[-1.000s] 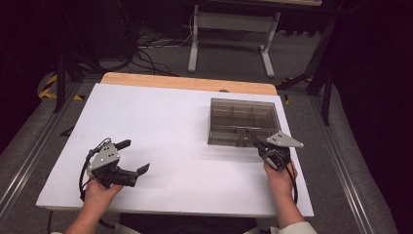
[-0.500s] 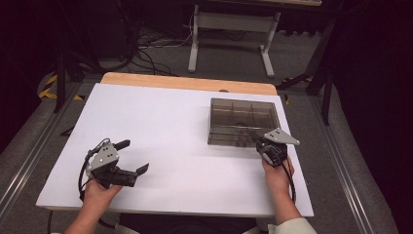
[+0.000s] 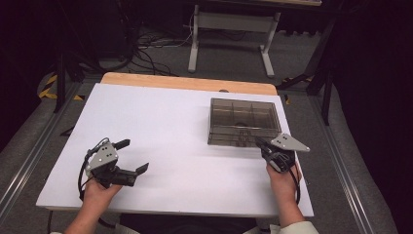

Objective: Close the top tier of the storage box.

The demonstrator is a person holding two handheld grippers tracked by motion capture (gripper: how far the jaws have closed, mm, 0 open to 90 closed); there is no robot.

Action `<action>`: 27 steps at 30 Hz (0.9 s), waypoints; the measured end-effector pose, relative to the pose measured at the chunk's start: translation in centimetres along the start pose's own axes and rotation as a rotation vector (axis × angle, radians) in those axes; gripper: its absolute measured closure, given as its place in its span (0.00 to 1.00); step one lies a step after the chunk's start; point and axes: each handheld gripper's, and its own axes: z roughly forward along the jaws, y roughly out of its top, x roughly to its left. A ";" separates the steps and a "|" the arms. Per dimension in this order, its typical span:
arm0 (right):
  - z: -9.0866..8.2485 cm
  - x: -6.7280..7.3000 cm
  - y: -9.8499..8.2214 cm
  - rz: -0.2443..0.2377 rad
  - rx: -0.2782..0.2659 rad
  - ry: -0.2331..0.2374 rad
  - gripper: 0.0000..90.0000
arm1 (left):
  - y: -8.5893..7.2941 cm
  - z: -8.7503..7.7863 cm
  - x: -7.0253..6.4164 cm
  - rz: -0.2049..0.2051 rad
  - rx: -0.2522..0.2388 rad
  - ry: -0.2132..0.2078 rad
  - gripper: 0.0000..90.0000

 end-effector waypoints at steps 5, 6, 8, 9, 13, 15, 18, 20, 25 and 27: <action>-1.3 0.0 0.0 0.007 -0.015 0.029 0.95 | 0.0 -0.1 0.1 -0.005 -0.001 -0.002 0.00; -1.3 0.0 0.0 0.007 -0.015 0.029 0.95 | 0.0 -0.1 0.1 -0.005 -0.001 -0.002 0.00; -1.5 0.1 0.0 -0.001 -0.014 0.037 0.95 | 0.0 -0.1 0.1 -0.005 -0.001 -0.001 0.00; -1.5 0.1 0.0 -0.003 -0.014 0.038 0.95 | 0.0 -0.1 0.1 0.000 -0.002 0.001 0.00; -1.7 0.2 0.2 -0.005 -0.019 0.049 0.95 | 0.0 -0.1 0.1 -0.005 -0.002 -0.002 0.00; -1.7 0.3 0.3 -0.006 -0.020 0.057 0.94 | 0.0 -0.1 0.1 -0.006 -0.002 -0.004 0.00; -2.0 0.6 0.5 -0.016 -0.030 0.084 0.88 | 0.0 -0.1 0.1 -0.007 -0.001 -0.008 0.00; -2.2 1.0 0.5 -0.031 -0.039 0.133 0.73 | 0.0 -0.1 0.1 -0.006 -0.004 -0.009 0.00; -2.3 1.8 0.4 -0.044 -0.066 0.197 0.42 | 0.0 -0.1 0.0 -0.007 -0.006 -0.013 0.00; -2.4 2.0 0.4 -0.056 -0.068 0.208 0.37 | 0.0 -0.1 0.1 -0.001 -0.006 -0.010 0.00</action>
